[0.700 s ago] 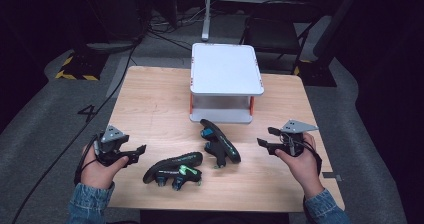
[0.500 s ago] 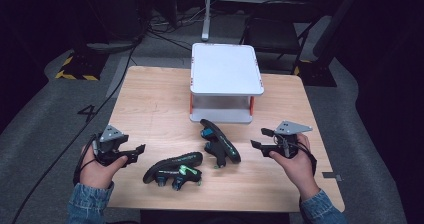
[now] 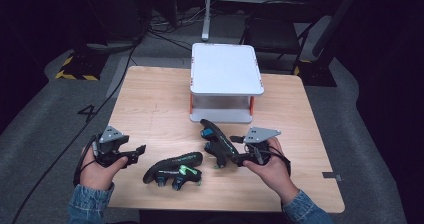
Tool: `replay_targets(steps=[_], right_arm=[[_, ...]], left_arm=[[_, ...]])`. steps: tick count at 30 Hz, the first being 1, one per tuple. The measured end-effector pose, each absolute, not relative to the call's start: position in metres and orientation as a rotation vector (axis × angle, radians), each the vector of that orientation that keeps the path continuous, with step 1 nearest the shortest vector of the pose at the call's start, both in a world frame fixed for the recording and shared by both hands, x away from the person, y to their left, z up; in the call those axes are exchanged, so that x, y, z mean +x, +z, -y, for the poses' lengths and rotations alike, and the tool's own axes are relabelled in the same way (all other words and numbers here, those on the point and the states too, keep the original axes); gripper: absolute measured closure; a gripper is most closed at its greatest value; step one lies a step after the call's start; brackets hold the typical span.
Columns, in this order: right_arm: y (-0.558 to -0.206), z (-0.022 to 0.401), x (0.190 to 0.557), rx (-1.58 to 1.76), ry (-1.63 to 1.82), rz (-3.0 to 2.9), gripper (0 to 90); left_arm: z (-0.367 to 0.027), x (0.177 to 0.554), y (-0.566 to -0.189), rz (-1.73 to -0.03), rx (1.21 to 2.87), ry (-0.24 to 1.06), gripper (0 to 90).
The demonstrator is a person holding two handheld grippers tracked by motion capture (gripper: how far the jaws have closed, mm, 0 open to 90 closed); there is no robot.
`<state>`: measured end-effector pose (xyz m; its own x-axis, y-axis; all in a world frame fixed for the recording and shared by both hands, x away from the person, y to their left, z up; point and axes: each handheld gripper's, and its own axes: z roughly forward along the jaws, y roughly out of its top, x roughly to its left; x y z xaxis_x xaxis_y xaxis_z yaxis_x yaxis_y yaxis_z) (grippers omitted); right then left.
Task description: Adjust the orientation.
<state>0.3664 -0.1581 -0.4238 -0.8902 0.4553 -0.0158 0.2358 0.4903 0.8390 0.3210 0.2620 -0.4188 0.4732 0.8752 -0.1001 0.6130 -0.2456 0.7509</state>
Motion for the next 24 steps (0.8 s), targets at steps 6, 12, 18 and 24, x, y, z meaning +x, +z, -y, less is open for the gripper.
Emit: replay_targets(steps=[6,12,18,24], right_arm=[[-0.439,0.138,0.366,0.523,1.304,-2.581,41.6],[-0.456,0.124,0.367,0.456,1.205,-2.566,36.3],[-0.458,0.118,0.365,0.374,1.125,-2.524,36.4],[-0.459,0.114,0.366,0.307,1.045,-2.483,47.7]], left_arm=[[-0.265,0.319,-0.42,-1.246,1.958,0.447,28.9],[-0.266,0.319,-0.423,-1.251,1.967,0.436,28.8],[-0.267,0.318,-0.424,-1.258,1.959,0.437,28.8],[-0.266,0.319,-0.427,-1.261,1.964,0.42,28.7]])
